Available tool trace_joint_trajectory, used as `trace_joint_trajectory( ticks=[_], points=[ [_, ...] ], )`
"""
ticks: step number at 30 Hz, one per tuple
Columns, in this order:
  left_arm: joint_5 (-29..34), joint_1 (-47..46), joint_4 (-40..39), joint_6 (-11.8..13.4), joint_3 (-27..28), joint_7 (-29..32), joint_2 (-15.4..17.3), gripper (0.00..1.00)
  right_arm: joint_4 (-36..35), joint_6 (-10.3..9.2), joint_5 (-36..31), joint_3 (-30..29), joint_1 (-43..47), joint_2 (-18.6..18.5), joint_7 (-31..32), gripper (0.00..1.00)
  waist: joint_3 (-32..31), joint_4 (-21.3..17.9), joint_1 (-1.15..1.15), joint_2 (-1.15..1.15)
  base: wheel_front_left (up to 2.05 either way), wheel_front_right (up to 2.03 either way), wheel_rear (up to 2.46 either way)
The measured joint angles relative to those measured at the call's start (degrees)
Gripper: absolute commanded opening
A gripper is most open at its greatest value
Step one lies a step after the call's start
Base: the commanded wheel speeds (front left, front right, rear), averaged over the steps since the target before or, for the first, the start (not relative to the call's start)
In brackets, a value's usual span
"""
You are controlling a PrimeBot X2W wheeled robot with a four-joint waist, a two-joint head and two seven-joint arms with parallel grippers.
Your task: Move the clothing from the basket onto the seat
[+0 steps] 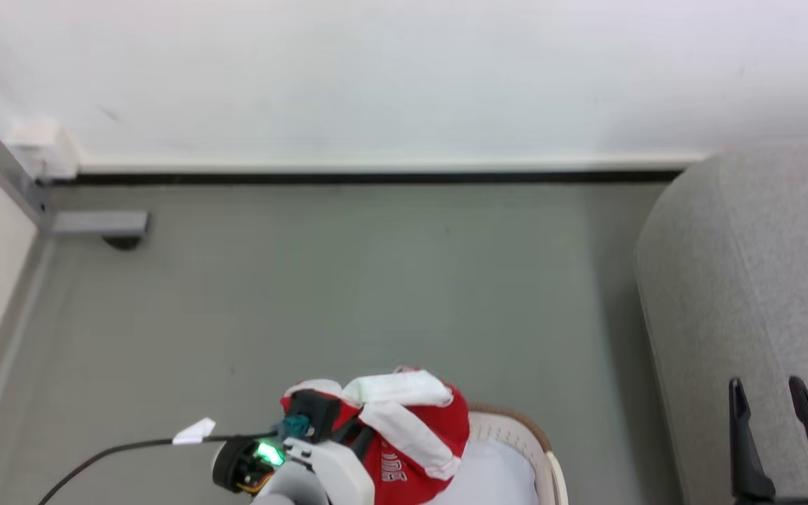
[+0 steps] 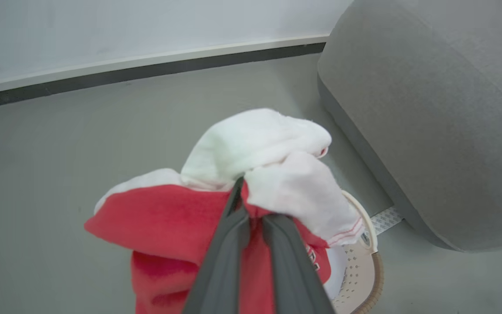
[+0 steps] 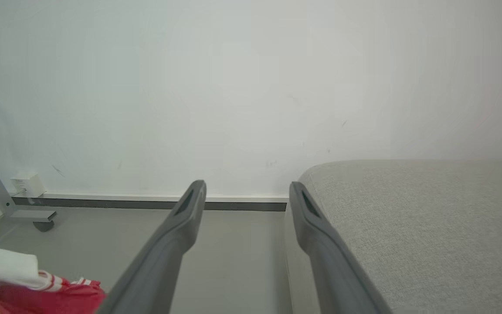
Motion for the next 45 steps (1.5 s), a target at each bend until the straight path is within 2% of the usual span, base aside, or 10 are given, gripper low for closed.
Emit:
trace_joint_trajectory(
  ticks=[7, 12, 17, 23, 26, 32, 37, 41, 45],
  points=[
    [-1.1, 6.9, -19.1, 4.6, 1.8, 5.8, 6.0, 0.00, 0.0, 0.00, 0.0, -0.4, 3.7, -0.2, 0.0, 1.00, -6.9, 0.8, 0.00, 0.00, 0.00, 0.00, 0.00],
    [-1.8, 10.2, -30.5, 7.7, 3.2, 9.6, 10.0, 0.00, -0.2, 0.01, -0.2, 0.9, 3.9, -0.7, 0.0, 1.00, -9.1, 0.2, 0.00, 0.00, 0.00, 0.00, 0.00],
    [-2.0, 11.7, -37.2, 9.6, 4.0, 12.2, 12.5, 0.00, -0.9, 0.01, -0.6, 2.9, 3.8, -2.5, 0.0, 1.00, -9.5, -0.6, 0.01, 0.00, 0.00, 0.00, 0.00],
    [-2.0, 12.1, -41.0, 10.2, 3.9, 13.9, 13.5, 0.00, -2.7, 0.00, -0.6, 6.6, 2.2, -5.6, 0.0, 1.00, -9.4, -0.9, 0.01, 0.00, 0.00, 0.00, 0.00],
    [-2.0, 12.1, -42.2, 10.2, 3.6, 14.4, 13.6, 0.00, -4.5, 0.01, 0.0, 11.1, 1.0, -7.7, 0.0, 1.00, -9.5, -0.9, 0.02, 0.00, 0.00, 0.00, 0.00],
    [-1.8, 10.5, -43.3, 10.1, 3.0, 15.3, 13.6, 0.00, -8.1, 0.00, 2.6, 24.0, -3.0, -13.9, 0.1, 1.00, -9.9, -0.7, 0.03, 0.00, 0.00, 0.00, 0.00],
    [-1.6, 9.0, -43.7, 9.4, 2.0, 15.9, 13.0, 0.00, -9.9, 0.01, 3.9, 35.6, -8.7, -18.1, 3.9, 1.00, -10.0, -0.4, 0.03, 0.00, 0.00, 0.00, 0.00],
    [-0.5, 7.5, -44.2, 8.7, 0.7, 16.4, 12.3, 0.00, -7.5, 0.01, 4.4, 42.8, -14.2, -19.0, 5.5, 1.00, -9.8, -0.2, 0.03, 0.00, 0.00, 0.00, 0.00],
    [-0.2, 6.4, -44.5, 8.0, -0.6, 17.0, 11.8, 0.00, -2.3, 0.01, 5.8, 48.3, -18.7, -17.8, 5.6, 1.00, -9.6, 0.2, 0.03, 0.00, 0.00, 0.00, 0.00]
  ],
)
